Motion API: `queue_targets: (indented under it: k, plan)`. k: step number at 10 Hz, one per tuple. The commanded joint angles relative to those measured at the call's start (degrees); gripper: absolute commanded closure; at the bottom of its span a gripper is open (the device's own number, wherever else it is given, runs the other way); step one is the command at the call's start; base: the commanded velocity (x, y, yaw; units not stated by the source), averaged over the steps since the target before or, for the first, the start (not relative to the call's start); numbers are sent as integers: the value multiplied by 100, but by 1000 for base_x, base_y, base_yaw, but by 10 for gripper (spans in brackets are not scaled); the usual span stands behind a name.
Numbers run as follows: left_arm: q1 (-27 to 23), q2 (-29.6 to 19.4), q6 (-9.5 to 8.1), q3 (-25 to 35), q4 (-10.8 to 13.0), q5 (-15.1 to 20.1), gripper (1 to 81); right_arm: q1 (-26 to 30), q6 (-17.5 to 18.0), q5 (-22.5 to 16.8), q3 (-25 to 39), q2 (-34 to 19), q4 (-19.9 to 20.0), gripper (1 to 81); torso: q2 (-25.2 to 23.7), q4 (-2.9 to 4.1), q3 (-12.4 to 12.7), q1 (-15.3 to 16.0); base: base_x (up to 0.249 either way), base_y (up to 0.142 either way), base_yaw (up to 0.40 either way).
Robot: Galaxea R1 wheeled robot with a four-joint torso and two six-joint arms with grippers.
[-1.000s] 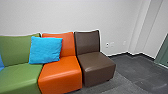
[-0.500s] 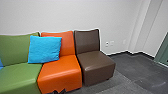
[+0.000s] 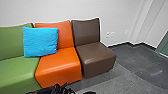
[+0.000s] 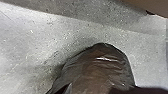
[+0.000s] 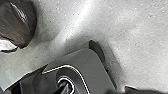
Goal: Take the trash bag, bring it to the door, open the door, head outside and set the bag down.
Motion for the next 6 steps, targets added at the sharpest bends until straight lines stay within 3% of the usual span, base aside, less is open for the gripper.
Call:
queue_targets:
  k: [1,4,5,6]
  plan:
    - [-1040,-104,-120,-80,-127,446,10,218,-20,-391,77,-351,60,10,-557,0,13,360,0,0,0]
    - [-1260,-51,-120,-80,-207,464,10,227,-20,-391,68,-316,60,10,-1054,0,-68,671,0,0,0]
    - [-1260,1,-129,-80,-180,499,10,235,-20,-391,94,-333,51,10,-1290,0,-604,815,0,0,0]
    - [-1260,46,-120,-80,-172,508,10,227,-20,-391,94,-351,51,10,-890,0,-625,548,0,0,0]
